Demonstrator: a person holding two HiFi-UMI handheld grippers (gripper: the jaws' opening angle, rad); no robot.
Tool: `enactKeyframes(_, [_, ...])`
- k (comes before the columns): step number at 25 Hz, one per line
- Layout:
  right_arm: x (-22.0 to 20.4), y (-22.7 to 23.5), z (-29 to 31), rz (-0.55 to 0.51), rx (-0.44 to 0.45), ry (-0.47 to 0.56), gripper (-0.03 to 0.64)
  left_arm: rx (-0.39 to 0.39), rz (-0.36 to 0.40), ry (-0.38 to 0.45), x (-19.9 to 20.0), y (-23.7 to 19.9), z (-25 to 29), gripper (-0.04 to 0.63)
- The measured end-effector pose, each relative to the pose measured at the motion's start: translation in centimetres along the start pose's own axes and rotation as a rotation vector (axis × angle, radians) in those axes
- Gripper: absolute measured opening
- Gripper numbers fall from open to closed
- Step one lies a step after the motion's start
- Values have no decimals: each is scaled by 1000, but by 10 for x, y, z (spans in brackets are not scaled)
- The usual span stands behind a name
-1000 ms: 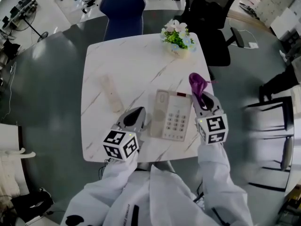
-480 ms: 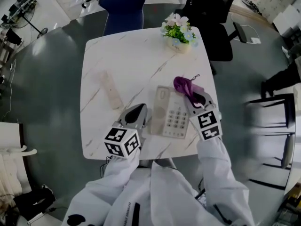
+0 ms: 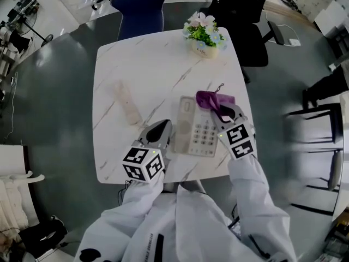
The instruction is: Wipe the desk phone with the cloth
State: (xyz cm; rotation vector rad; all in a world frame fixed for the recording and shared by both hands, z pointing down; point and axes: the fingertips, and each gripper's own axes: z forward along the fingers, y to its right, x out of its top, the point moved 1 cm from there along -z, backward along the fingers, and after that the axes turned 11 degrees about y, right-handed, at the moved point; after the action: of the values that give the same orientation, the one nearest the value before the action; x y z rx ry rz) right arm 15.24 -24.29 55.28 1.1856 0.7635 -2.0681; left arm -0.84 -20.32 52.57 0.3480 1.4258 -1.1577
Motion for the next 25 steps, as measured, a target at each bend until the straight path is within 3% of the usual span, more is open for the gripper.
enactKeyframes(25, [-17, -31, -16, -10, 49, -71, 41, -5, -3, -34, -21, 12, -18, -3])
